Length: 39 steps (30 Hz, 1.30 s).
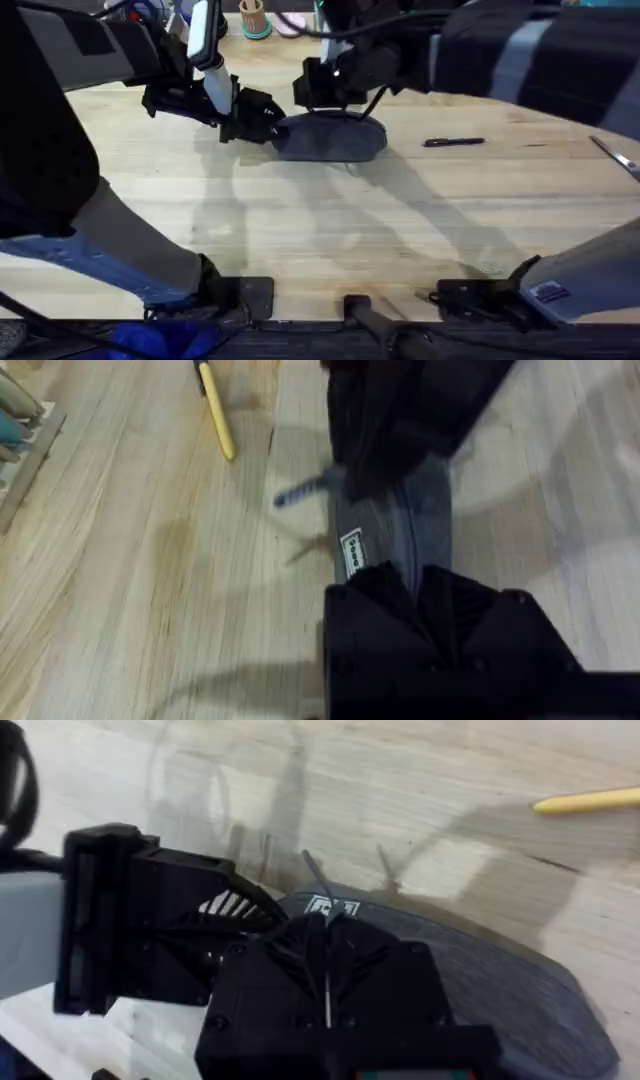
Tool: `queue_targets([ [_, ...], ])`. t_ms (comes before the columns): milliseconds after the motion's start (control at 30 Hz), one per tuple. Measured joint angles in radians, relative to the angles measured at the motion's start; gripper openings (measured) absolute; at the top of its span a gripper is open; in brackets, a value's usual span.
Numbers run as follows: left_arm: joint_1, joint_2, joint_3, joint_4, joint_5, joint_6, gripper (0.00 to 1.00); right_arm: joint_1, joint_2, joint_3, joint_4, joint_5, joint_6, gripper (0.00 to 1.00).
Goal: Unzip the bag, pick up the pens from the table one at a time and place them inside, then zip the bag closed.
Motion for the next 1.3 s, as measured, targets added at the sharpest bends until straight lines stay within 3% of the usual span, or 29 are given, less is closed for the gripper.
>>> queue_targets([
  [467, 0.001, 0.0, 0.0, 0.003, -0.006, 0.0, 0.042, 0.016, 0.057, 0.0, 0.102, -0.024, 0.033, 0.031],
  [1300, 0.002, 0.0, 0.0, 0.002, -0.007, 0.0, 0.042, 0.059, 0.061, 0.09, 0.036, -0.064, 0.084, 0.031],
])
